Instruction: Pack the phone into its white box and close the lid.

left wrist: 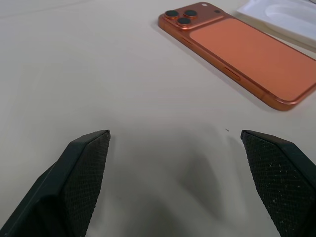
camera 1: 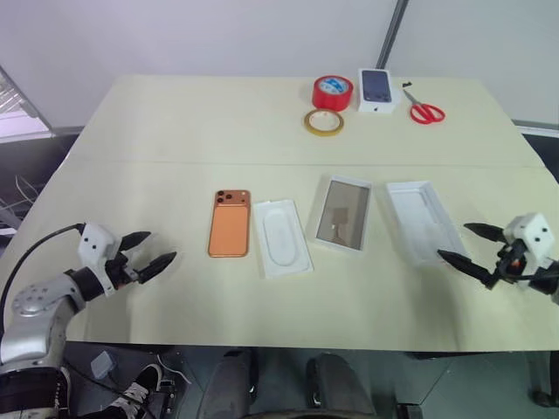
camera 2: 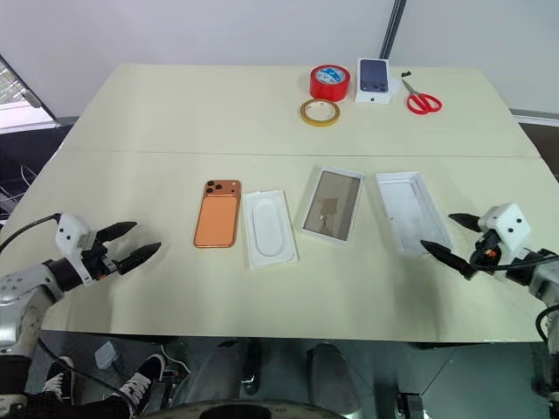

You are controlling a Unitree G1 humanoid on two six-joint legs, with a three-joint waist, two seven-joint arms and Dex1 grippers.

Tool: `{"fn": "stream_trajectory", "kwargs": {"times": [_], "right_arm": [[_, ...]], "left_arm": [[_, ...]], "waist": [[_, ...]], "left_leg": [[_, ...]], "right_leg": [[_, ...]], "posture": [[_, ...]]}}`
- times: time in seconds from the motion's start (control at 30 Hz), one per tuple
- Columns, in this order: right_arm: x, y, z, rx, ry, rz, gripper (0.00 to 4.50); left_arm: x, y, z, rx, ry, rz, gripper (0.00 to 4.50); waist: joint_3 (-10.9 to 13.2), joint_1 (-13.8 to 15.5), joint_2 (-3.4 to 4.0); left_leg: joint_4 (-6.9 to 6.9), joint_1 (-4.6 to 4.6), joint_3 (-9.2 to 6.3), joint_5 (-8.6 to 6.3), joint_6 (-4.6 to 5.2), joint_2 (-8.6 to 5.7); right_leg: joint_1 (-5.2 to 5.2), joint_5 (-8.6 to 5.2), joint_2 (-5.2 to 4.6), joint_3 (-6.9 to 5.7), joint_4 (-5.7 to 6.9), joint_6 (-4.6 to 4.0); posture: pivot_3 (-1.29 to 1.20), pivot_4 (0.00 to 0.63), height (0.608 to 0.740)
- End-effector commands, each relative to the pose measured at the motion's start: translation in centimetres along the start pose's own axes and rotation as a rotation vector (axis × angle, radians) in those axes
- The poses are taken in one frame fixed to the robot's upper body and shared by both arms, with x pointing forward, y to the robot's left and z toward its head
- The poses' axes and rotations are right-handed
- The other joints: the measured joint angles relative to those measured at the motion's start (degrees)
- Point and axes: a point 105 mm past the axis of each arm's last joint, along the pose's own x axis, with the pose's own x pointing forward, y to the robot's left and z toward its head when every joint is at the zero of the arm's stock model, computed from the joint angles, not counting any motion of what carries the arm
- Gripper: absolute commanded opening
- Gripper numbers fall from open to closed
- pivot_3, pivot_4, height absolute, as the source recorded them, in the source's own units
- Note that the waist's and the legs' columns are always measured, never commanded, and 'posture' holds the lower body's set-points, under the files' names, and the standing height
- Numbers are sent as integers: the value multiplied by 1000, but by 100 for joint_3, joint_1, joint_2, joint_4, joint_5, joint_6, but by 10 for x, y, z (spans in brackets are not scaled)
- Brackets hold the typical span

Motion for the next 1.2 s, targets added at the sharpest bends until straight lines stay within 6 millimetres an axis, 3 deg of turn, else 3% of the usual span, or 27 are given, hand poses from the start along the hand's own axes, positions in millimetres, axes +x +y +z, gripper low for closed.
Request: {"fn": "stream_trajectory", "kwargs": {"times": [0.03,0.6,0.73,0.93,1.07,1.13,1.2], "right_arm": [[-13,-17,13,-26,-34,-65,4484],[-2,-6,15,-6,-47,-9,4484],[1,-2,16,-7,-46,14,4484],[16,11,35,-53,-78,97,4484],[34,42,61,-65,-144,242,4484],[41,65,71,-101,-153,343,4484],[46,71,78,-100,-172,374,4484]], "left_arm": [[-1,1,15,46,-49,12,4450],[12,2,21,142,0,-11,4450],[18,1,32,127,-44,17,4450],[27,-25,40,17,-12,-93,4450],[32,-41,39,-99,71,-152,4450],[35,-58,42,-144,116,-220,4450],[37,-77,52,-334,91,-318,4450]], "waist": [[0,0,0],[-1,-1,2],[-1,6,3],[-1,-6,5],[-1,-10,5],[0,-5,5],[1,13,4]], "left_leg": [[0,0,0,0,0,0],[-3,0,1,0,0,-2],[-2,0,1,0,1,-3],[-2,0,1,1,1,-3],[-2,0,1,1,2,-3],[-1,-1,0,1,2,-3],[0,-2,0,1,2,-3]], "right_leg": [[0,0,0,0,0,0],[0,3,-1,-1,-1,5],[0,3,-1,-1,-1,6],[0,4,-1,-1,1,7],[0,4,1,-2,2,8],[0,4,1,-2,3,8],[0,4,1,-2,2,9]], "posture": [[0,150,740],[0,150,740],[0,150,740],[0,150,740],[0,150,740],[0,150,740],[0,150,740]]}}
